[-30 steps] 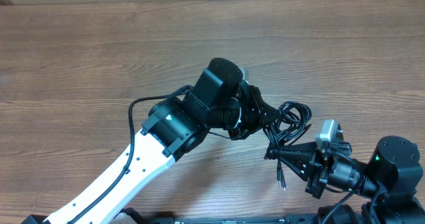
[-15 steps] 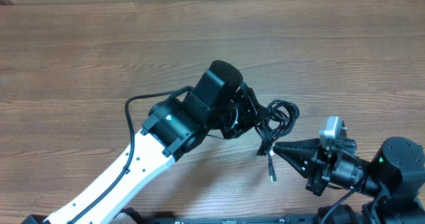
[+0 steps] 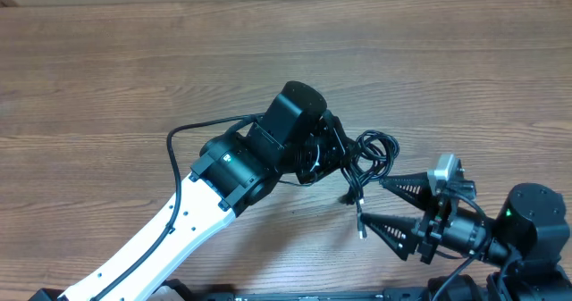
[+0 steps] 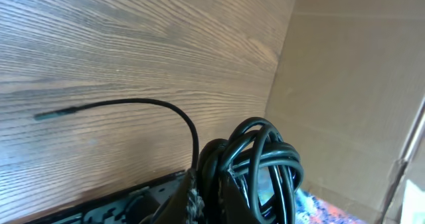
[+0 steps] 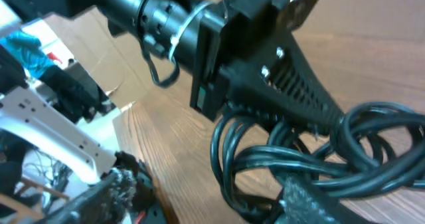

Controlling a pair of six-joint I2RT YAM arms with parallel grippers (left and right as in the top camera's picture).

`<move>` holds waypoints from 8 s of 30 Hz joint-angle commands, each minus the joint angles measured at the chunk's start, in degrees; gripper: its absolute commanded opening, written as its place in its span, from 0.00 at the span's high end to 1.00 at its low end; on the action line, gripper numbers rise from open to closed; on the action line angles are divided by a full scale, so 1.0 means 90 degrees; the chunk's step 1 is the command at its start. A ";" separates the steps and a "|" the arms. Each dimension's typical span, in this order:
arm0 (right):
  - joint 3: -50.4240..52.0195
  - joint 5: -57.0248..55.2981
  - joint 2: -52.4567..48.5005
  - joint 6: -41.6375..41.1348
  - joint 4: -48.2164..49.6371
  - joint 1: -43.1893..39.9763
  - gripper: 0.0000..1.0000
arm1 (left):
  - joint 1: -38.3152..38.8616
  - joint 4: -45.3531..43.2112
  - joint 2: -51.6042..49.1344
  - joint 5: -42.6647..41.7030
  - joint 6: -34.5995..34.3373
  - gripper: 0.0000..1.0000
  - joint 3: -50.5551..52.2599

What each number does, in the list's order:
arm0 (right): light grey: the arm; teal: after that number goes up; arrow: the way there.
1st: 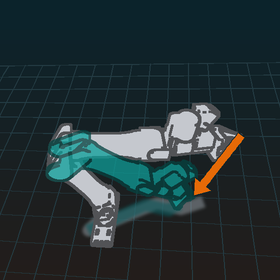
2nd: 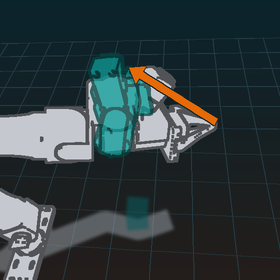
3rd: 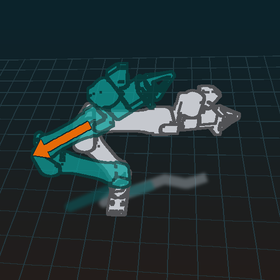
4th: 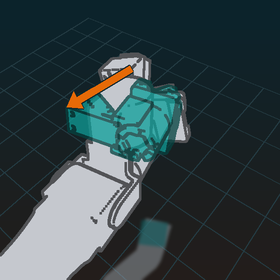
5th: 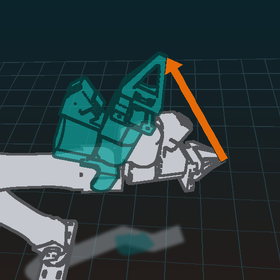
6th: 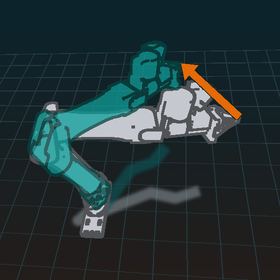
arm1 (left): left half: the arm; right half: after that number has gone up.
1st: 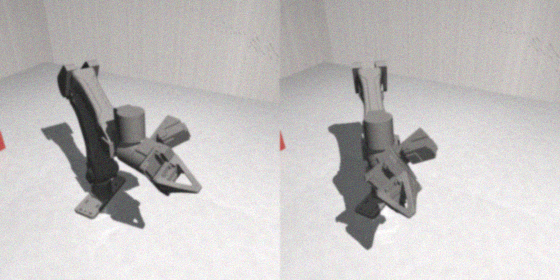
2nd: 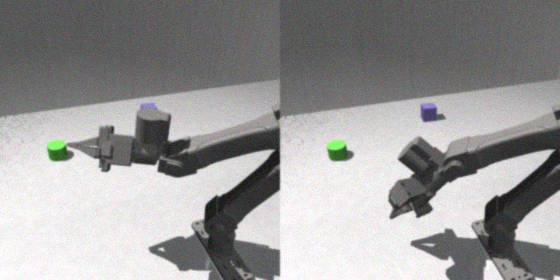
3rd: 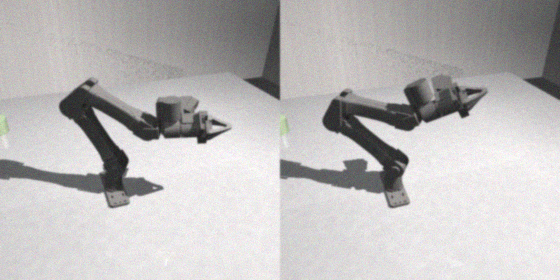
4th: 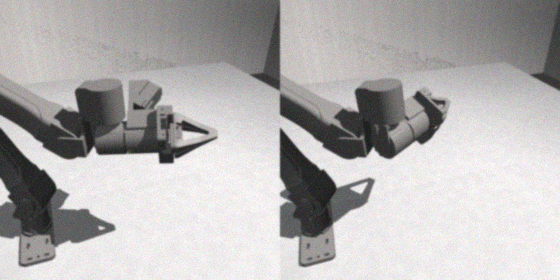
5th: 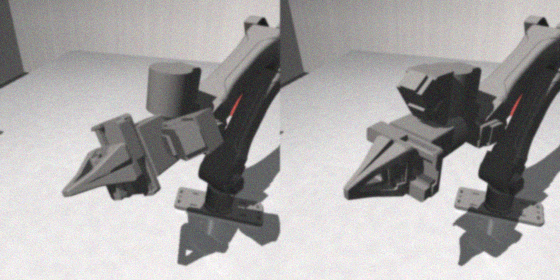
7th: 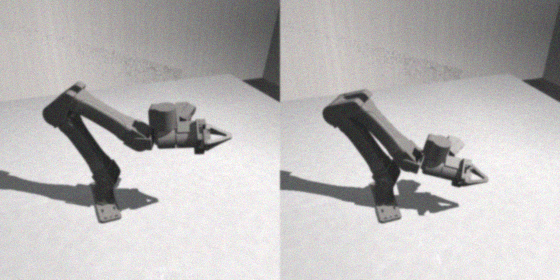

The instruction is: Untangle cables

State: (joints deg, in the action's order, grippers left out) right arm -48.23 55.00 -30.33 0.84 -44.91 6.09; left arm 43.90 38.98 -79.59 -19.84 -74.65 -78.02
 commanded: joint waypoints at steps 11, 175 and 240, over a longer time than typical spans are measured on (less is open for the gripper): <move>-0.0148 -0.0151 0.0010 0.0464 -0.0194 0.0036 0.23 | 0.0121 -0.0512 0.0022 -0.0231 -0.0692 0.96 -0.0046; -0.0138 -0.5870 0.0007 -0.2475 -0.1443 0.0036 0.00 | 0.0828 0.0051 0.0022 0.1076 0.0777 0.96 -0.0046; -0.0143 -0.2960 0.0002 -0.0202 -0.1120 0.0036 0.00 | 0.0826 -0.2242 0.0022 0.1562 -0.0333 0.96 -0.0046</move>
State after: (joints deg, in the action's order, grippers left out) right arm -48.31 28.47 -30.76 -2.90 -55.09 6.42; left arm 51.03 19.51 -79.59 -6.66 -80.51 -78.02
